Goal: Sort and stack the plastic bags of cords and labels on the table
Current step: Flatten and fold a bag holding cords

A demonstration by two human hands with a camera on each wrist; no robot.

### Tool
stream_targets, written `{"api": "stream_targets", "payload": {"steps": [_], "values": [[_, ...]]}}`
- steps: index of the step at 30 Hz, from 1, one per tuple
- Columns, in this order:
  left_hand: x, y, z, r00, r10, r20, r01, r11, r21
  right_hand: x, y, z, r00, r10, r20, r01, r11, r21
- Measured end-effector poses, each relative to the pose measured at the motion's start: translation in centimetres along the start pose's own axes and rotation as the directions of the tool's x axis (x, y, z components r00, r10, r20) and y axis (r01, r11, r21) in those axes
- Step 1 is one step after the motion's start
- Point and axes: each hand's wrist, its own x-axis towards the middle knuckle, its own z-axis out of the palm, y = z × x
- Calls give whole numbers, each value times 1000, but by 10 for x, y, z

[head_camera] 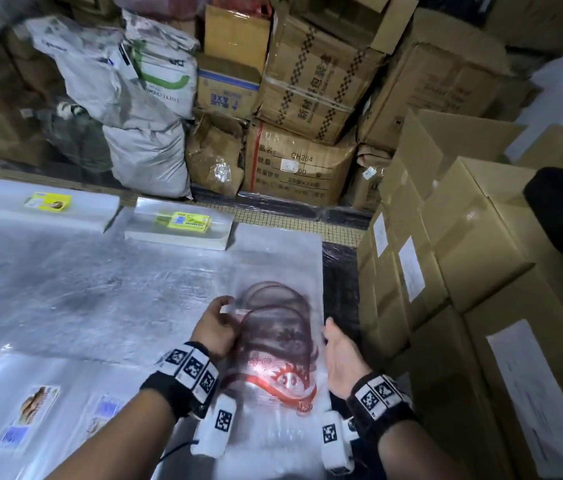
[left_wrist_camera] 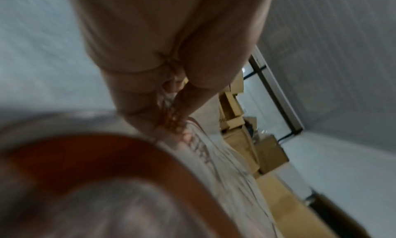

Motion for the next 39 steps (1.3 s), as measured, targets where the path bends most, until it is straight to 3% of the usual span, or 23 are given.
{"api": "stream_targets", "payload": {"steps": [7,10,12,14,19,25,29,36,39], "values": [[-4,-7,18,981,114,-154,-49,925,376,3,7,-4,996,-66,53,77,972,-222],[-11,-4,14,974,58,-217,87,794,602,2,9,-2,996,-81,33,87,967,-238],[-13,-2,11,978,-19,-210,150,759,634,3,9,-5,996,-69,55,79,974,-214],[-10,-1,8,985,-83,-153,158,798,581,2,9,-6,997,-34,70,46,983,-179],[0,7,1,983,-181,-25,181,949,260,-5,6,-9,996,-7,92,18,993,-117],[20,-9,-8,957,-263,119,279,949,-145,-10,2,-5,997,-37,72,44,995,-94],[5,-6,-5,960,-183,213,243,920,-306,-10,1,0,995,-100,20,102,976,-193],[-6,-6,-2,971,-135,198,200,912,-358,-14,4,9,962,-272,-24,234,869,-436],[-5,-8,-2,964,-126,233,205,914,-351,-24,-3,14,971,-240,9,220,872,-438]]}}
